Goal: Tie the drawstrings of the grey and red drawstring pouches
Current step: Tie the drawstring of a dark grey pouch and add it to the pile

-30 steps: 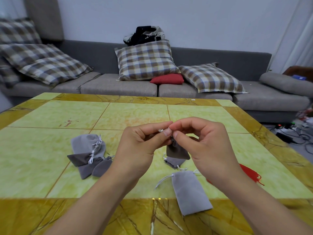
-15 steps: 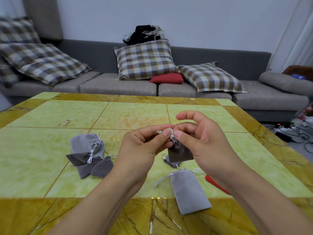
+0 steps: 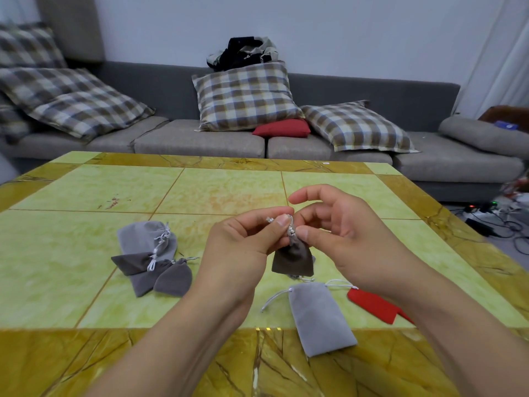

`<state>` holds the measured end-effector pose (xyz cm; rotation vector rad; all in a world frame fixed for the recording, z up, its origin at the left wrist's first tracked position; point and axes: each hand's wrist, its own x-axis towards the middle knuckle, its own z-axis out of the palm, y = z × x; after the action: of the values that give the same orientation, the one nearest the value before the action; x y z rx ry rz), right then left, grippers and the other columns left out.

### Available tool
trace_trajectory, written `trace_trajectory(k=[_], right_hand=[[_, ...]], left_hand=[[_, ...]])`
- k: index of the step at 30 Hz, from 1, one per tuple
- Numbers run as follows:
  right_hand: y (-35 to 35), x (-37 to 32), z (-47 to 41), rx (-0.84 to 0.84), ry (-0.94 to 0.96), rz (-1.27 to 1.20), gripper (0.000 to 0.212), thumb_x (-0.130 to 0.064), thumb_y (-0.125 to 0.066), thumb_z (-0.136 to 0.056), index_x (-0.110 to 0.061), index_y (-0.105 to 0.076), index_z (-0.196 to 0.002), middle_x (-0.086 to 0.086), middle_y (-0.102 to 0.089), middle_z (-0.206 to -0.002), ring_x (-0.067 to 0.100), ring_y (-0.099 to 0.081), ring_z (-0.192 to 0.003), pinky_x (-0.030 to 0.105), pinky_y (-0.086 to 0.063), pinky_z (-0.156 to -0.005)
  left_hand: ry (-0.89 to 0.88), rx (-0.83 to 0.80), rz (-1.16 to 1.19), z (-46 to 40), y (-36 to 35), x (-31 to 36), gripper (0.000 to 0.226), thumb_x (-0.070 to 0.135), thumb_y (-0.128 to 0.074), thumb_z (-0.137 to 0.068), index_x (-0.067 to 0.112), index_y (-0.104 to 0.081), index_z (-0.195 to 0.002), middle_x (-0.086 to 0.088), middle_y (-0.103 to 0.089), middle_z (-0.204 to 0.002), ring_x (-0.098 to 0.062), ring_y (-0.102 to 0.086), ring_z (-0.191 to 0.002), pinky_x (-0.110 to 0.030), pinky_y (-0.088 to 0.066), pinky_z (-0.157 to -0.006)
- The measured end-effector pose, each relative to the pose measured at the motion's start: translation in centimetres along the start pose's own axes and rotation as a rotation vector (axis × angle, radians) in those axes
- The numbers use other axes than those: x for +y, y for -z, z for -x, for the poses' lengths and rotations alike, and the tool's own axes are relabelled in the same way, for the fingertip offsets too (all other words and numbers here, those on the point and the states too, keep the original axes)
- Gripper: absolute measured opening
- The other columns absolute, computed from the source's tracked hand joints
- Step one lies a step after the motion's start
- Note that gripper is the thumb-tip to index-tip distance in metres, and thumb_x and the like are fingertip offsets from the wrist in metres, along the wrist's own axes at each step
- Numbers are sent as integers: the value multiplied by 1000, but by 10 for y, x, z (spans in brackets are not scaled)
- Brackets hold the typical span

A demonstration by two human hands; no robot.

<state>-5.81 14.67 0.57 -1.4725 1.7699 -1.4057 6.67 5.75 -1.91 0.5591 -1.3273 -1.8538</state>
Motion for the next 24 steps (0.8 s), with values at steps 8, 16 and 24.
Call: trace_trajectory(k=[8,16,24], right_hand=[[-11,-4,3,61,-94,-304,40,1,-66,-89,-16,-56,-123,12,-74,-85,16,-68,-80,30,-54,-80],[-16,-2,4,155,-162,-276,48,7,-70,-80,-18,-56,-118,6,-74,-76,20,-67,-77,44,-55,-89],[-15,1,2,161,-227,-424,50,12,-64,-81,-12,-54,-123,9,-74,-80,24,-65,-80,40,-50,-85]], left_hand=[[-165,73,-158,4,0,4,13,5,-68,-87,14,-78,-90,-3,-77,-82,-10,-73,-79,-15,-53,-69],[-148,86,-247,5,-2,-2,15,10,-71,-86,23,-79,-84,-1,-77,-81,-17,-73,-85,-29,-59,-77],[82,-11,24,0,0,-1,13,3,-67,-84,9,-78,-89,-13,-76,-87,-15,-70,-75,-18,-56,-68]])
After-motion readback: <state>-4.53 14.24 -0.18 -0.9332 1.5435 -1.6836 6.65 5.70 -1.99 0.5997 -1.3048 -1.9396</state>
